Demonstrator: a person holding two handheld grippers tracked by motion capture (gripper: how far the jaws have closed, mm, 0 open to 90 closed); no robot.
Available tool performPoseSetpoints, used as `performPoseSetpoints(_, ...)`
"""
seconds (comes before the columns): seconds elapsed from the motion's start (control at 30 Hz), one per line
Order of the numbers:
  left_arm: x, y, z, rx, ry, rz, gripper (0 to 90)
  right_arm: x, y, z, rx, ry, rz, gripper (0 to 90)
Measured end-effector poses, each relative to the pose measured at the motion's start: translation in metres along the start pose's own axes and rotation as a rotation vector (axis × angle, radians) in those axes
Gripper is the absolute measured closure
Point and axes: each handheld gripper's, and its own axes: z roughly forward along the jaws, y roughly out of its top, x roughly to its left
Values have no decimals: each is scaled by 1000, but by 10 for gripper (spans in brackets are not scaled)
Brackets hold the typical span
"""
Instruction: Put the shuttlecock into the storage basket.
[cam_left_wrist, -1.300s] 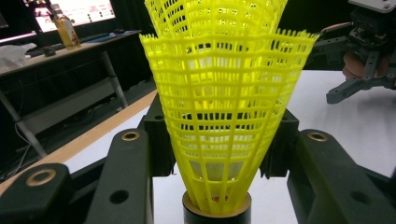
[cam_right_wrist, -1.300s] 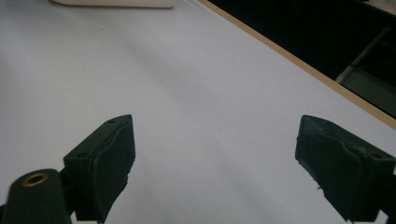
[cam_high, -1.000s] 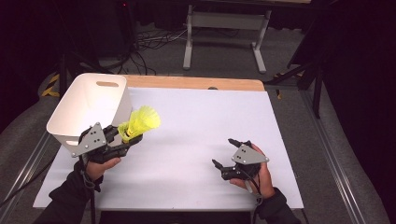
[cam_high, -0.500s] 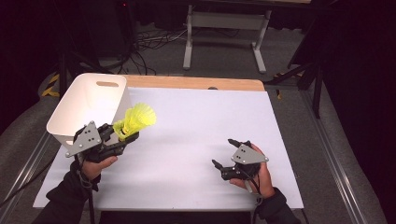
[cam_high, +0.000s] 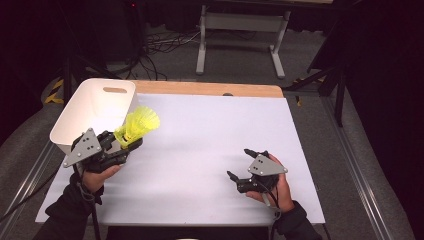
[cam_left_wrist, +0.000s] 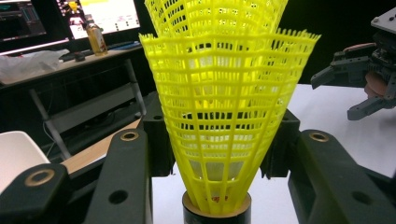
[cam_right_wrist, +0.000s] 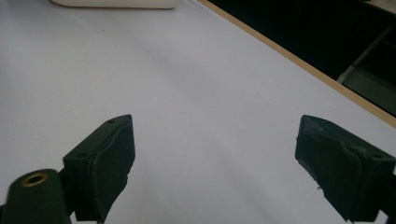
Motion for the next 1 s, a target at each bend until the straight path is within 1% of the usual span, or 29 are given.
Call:
performPoseSetpoints(0.07, 1, 0, -3, -6, 6, -9, 559, 0, 0, 0, -1, 0, 0, 127)
performPoseSetpoints(0.3, 5, -1, -11, -5, 33, -15, 559, 0, 0, 0, 0, 1, 3, 127)
performPoseSetpoints(0.33, 5, -1, -12, -3, 37, -10, 559, 0, 0, 0, 0, 1, 2, 127)
performPoseSetpoints(0.47, 7, 0, -15, -12, 47, -14, 559, 0, 0, 0, 0, 1, 1, 127)
performPoseSetpoints(0.57, 9, 1, -17, -9, 59, -6, 559, 0, 0, 0, 1, 2, 1, 127)
performPoseSetpoints(0.7, 11, 0, -18, -7, 69, -10, 560, 0, 0, 0, -1, 1, 2, 127)
performPoseSetpoints(0.73, 12, 0, -19, -7, 75, -12, 559, 0, 0, 0, -3, 0, 3, 127)
performPoseSetpoints(0.8, 11, 0, -20, -7, 87, -4, 560, 0, 0, 0, -3, -1, 6, 126)
performPoseSetpoints(0.83, 11, 0, -20, -4, 90, 3, 560, 0, 0, 0, -1, 0, 7, 126)
performPoseSetpoints(1.0, 13, 1, -21, -4, 93, 6, 560, 0, 0, 1, 4, 3, 7, 126)
